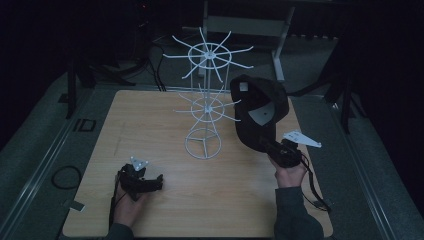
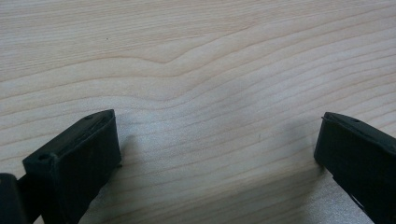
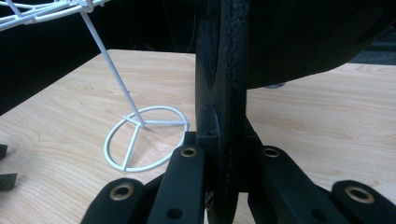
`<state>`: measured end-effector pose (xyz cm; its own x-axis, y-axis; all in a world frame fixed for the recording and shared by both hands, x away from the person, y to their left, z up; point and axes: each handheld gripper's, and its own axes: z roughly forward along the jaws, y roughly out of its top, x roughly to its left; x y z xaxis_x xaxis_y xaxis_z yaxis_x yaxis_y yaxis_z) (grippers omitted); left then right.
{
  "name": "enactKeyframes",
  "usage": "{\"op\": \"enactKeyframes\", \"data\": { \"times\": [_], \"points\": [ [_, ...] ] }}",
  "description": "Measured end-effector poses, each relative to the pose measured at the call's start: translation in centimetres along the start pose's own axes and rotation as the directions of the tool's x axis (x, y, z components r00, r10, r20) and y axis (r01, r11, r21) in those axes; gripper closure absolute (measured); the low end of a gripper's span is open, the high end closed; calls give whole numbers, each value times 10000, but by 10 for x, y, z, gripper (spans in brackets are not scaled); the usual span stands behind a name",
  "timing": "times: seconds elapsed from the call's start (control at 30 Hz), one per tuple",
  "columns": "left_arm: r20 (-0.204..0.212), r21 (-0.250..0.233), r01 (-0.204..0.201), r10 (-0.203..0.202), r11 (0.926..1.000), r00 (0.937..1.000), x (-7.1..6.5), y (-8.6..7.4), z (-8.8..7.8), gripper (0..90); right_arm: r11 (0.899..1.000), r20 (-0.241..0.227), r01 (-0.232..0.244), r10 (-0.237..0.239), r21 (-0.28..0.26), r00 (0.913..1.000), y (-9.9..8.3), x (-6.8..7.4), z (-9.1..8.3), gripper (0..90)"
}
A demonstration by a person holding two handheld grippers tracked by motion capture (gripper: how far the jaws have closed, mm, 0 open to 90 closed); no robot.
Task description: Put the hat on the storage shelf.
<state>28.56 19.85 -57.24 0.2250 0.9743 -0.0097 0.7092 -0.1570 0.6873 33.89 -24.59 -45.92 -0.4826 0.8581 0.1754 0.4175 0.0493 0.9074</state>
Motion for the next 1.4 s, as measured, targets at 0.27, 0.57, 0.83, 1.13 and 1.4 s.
{"op": "enactKeyframes", "data": {
  "times": [0.27, 0.57, 0.83, 1.13, 1.4],
  "points": [
    [-4, 0, -9, 9, 10000, 10000, 0, 0, 0, 2, 9999, -4, 93, -93, -86, 10000, 4, 1, -2, 864],
    [-5, -2, -1, 1, 10000, 10000, 0, 0, 0, 2, 9997, 13, 189, -189, -165, 9998, 7, 2, -4, 864],
    [-2, -1, 5, -5, 10000, 10000, 0, 0, 0, 2, 9993, 36, 280, -279, -232, 9996, 11, 3, -7, 864],
    [-15, 2, -35, 35, 10000, 10000, 0, 0, 0, 2, 9987, 54, 394, -393, -326, 9992, 16, 5, -8, 864],
    [-4, 4, -10, 10, 10000, 10000, 0, 0, 0, 2, 9981, 78, 471, -469, -407, 9989, 18, 5, -9, 864]
  ]
}}
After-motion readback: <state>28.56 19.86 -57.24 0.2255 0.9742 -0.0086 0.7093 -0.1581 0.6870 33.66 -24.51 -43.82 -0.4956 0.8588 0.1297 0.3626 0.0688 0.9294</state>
